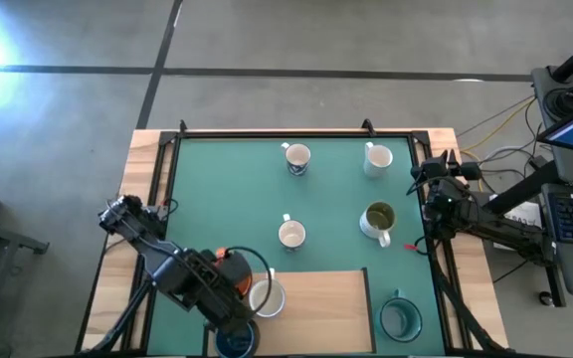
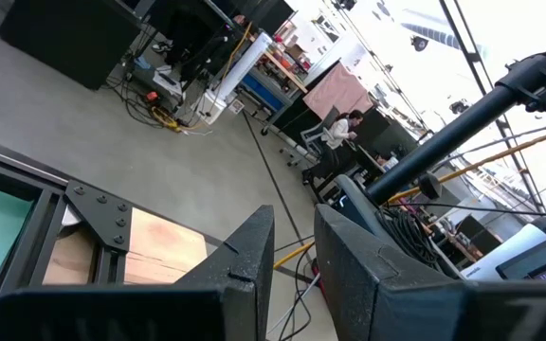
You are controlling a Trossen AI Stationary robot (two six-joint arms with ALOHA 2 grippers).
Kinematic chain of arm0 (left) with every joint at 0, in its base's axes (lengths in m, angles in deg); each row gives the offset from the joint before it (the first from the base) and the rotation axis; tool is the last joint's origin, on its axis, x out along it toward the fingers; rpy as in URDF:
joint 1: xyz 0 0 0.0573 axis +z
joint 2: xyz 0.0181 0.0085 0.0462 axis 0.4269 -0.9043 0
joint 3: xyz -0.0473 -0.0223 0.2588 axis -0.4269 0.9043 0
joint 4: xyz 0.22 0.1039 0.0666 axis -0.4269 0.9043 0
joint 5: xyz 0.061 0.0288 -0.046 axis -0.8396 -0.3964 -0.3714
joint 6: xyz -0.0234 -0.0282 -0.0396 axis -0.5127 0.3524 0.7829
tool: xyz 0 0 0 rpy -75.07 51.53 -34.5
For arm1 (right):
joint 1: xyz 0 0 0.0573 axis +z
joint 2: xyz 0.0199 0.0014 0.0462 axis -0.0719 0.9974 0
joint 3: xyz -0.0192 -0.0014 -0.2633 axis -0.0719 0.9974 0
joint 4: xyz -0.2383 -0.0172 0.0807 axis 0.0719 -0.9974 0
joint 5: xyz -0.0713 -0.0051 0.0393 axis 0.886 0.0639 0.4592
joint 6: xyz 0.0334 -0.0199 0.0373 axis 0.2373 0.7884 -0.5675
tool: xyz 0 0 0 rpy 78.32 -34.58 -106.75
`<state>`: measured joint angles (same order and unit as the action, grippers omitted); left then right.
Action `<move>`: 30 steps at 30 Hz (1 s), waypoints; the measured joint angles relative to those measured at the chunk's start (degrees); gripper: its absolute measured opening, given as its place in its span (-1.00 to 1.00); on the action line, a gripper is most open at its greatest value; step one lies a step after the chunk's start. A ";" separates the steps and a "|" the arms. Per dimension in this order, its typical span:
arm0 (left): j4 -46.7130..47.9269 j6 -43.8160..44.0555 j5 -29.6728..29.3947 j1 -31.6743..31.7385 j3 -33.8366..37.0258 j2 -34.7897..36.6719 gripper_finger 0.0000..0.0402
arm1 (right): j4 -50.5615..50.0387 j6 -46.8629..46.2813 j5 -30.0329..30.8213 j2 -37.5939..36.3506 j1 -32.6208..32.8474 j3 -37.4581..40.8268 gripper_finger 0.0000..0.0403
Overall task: Place coffee mugs
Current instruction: Adjust the orange mug on the shelf
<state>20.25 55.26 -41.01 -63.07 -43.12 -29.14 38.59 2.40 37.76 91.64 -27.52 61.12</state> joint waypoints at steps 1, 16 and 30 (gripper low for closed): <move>0.01 -0.07 0.02 0.04 0.13 0.00 -0.61 | 0.00 0.01 0.00 0.00 0.00 -0.01 -0.66; 0.04 -1.56 4.93 0.01 1.02 0.11 -0.61 | -0.01 0.00 0.00 0.00 0.00 -0.01 -0.66; 0.00 -1.60 2.84 -0.04 1.04 2.93 -0.61 | 0.00 0.00 0.00 0.00 0.00 0.02 -0.66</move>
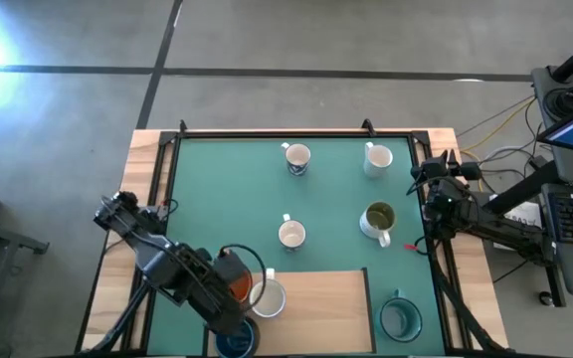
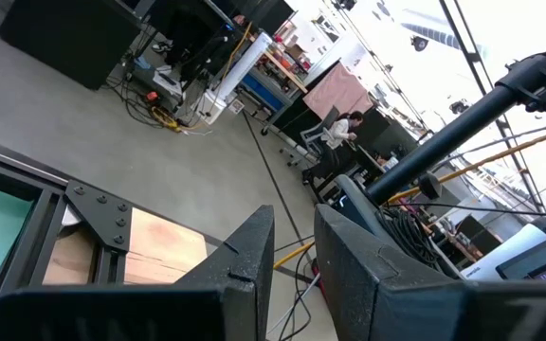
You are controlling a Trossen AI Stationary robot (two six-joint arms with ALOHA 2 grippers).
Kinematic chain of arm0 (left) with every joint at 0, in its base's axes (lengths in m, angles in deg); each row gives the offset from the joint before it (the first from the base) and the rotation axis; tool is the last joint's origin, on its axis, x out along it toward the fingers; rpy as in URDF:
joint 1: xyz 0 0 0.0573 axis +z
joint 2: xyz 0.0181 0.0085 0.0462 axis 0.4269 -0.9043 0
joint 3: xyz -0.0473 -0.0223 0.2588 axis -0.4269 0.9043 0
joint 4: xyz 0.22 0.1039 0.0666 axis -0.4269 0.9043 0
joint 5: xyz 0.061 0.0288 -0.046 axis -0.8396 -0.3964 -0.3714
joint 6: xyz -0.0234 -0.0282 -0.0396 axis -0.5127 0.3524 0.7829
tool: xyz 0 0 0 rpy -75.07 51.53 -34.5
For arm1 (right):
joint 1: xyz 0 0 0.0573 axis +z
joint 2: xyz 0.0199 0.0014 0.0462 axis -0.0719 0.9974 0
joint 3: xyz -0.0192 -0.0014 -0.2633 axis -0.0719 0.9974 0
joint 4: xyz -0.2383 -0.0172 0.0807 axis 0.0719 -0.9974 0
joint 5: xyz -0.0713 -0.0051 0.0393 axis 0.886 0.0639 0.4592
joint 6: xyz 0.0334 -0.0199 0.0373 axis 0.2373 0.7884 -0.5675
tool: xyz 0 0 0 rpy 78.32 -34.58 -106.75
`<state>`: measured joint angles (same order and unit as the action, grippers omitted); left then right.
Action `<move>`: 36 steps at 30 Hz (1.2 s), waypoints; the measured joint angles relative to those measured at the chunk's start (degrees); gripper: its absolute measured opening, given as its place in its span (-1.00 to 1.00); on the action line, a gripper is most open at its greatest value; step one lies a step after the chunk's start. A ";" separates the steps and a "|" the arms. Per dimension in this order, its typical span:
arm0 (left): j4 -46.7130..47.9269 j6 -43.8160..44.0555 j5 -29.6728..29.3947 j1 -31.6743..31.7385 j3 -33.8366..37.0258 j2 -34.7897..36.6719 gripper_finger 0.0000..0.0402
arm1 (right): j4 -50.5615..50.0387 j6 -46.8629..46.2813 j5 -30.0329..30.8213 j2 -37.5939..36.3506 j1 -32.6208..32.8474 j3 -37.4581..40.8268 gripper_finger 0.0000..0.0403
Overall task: Place coffee mugs
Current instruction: Adjust the orange mug on the shelf, then adjust the black blue mug on the shelf
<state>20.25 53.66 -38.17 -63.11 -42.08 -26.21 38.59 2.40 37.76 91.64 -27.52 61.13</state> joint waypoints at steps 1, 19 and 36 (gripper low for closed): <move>0.00 -0.33 -0.88 0.02 0.00 0.58 -0.61 | -0.02 0.00 0.00 0.00 0.00 -0.02 -0.66; -4.55 -18.76 0.67 -4.16 -6.48 -1.38 -0.61 | -0.01 0.00 0.00 -0.02 0.00 -0.01 -0.66; -8.91 -20.94 4.77 -5.62 -8.28 -6.79 -0.61 | -0.02 0.02 0.00 -0.02 0.00 -0.02 -0.66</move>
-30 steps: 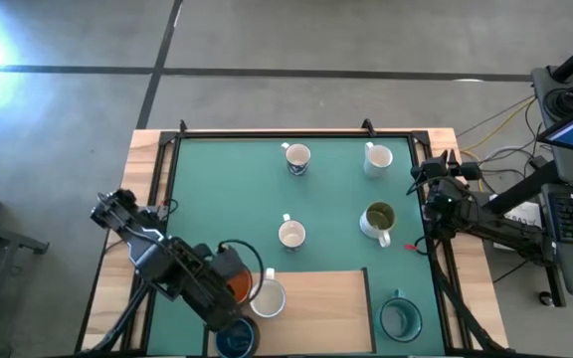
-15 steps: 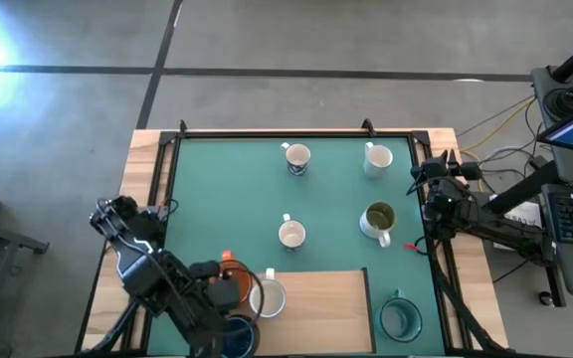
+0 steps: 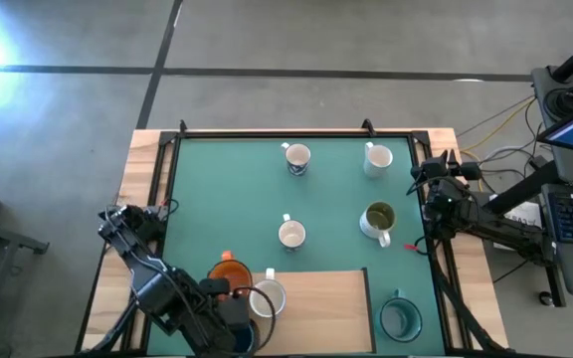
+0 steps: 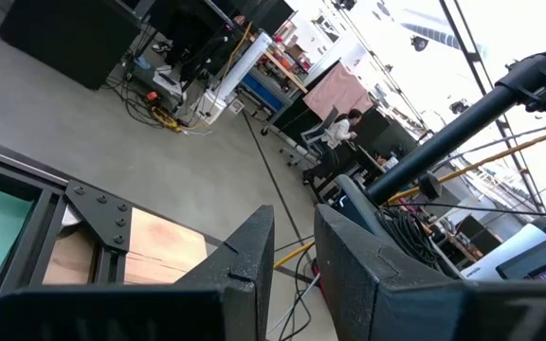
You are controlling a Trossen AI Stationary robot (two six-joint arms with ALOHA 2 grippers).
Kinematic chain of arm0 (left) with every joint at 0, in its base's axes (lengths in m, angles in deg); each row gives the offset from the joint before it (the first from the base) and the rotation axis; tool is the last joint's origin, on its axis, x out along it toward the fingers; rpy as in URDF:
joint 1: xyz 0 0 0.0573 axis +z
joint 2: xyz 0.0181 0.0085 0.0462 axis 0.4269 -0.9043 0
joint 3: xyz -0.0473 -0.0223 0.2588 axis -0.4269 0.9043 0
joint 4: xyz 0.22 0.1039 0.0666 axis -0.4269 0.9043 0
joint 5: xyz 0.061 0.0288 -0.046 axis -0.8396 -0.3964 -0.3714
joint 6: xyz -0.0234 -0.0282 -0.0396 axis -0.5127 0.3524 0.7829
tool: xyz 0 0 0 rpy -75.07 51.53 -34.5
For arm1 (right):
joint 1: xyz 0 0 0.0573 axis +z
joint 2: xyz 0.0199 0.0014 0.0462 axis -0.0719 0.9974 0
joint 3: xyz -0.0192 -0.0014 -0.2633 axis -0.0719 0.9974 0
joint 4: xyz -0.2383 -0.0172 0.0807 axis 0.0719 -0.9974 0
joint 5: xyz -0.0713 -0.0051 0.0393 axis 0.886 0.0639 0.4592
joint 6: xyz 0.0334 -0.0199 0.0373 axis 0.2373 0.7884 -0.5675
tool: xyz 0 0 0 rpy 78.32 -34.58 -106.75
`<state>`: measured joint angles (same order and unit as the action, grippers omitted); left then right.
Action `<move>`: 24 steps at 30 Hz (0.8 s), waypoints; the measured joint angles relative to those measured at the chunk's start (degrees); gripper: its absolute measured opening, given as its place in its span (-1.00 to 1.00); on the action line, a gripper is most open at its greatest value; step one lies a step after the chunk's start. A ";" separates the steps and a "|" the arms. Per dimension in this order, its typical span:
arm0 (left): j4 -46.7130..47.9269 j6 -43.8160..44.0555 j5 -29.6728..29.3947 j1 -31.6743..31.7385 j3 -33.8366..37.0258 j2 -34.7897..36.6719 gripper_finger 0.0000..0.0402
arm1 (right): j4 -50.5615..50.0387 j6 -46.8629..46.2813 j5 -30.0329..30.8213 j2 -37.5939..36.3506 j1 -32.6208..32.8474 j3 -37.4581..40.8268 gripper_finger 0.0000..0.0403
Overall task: Place coffee mugs
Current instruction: Adjust the black blue mug on the shelf
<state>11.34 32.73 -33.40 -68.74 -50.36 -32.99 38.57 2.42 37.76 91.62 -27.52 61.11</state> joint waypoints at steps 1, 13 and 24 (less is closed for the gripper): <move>-0.13 0.00 0.37 0.00 0.00 -0.25 -0.61 | 0.02 0.00 0.00 0.00 0.00 0.00 -0.66; 0.70 0.17 4.77 -0.28 0.00 -1.83 -0.61 | 0.01 -0.02 0.00 -0.01 0.00 0.00 -0.66; 5.63 0.25 7.75 -0.40 0.00 -1.83 -0.61 | 0.01 -0.02 0.00 -0.02 0.00 0.01 -0.66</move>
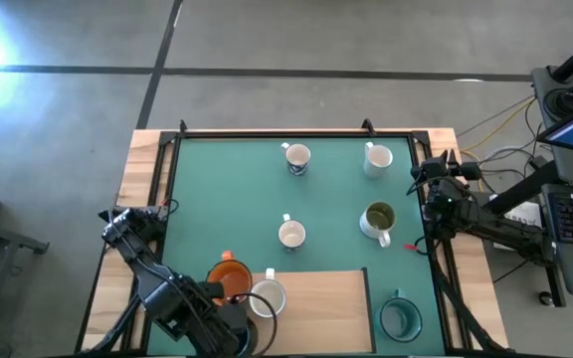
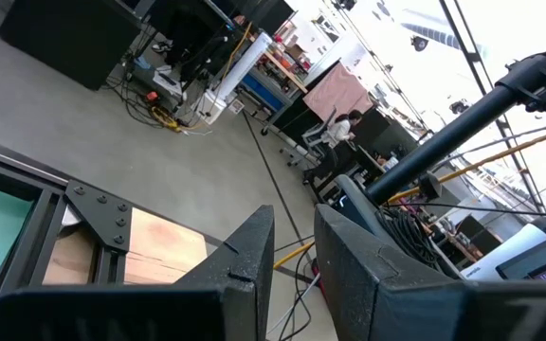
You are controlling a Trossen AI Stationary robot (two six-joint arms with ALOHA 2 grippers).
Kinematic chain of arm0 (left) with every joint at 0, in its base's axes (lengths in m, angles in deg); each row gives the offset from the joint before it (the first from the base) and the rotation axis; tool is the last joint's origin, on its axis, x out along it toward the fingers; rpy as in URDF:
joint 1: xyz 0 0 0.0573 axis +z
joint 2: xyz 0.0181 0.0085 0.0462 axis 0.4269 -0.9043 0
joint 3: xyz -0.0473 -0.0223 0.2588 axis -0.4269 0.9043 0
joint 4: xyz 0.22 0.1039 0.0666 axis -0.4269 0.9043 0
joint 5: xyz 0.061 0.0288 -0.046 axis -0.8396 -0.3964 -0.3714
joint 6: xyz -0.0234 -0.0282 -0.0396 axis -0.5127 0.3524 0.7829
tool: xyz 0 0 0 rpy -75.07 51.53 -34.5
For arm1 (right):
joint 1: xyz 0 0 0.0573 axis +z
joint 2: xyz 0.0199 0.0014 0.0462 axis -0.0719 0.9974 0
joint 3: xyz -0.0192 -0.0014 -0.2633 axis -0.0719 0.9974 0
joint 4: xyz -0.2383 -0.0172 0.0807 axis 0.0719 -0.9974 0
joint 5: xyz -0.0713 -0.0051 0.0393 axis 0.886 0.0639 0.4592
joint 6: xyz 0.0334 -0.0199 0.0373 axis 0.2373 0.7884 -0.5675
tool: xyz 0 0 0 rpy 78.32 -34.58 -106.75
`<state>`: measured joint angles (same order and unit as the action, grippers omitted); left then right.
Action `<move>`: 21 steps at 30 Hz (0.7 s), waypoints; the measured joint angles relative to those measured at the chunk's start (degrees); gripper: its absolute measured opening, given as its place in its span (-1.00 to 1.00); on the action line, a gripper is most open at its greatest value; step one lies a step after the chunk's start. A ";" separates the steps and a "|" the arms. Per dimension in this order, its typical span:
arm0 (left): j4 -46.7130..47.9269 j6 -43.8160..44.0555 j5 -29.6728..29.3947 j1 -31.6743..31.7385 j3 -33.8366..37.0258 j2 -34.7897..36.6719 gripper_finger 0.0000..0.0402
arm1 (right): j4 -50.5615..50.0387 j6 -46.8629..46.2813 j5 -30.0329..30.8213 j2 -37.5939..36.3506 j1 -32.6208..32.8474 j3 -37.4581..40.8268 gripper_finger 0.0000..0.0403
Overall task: Place coffee mugs
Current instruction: Adjust the black blue mug on the shelf
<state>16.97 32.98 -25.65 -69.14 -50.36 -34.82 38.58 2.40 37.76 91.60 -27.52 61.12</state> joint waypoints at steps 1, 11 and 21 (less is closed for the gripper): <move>0.29 -0.07 0.02 0.01 0.00 0.00 -0.61 | -0.01 0.00 0.00 0.00 0.00 -0.01 -0.66; 0.53 -0.64 0.09 0.04 0.00 0.00 -0.61 | 0.00 0.01 0.00 0.00 0.00 -0.01 -0.66; -2.29 -0.74 -0.36 0.53 -1.88 0.02 -0.61 | 0.00 0.01 0.00 -0.01 0.00 0.00 -0.66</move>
<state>14.68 32.24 -26.01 -68.61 -52.24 -34.80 38.58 2.41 37.76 91.59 -27.52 61.12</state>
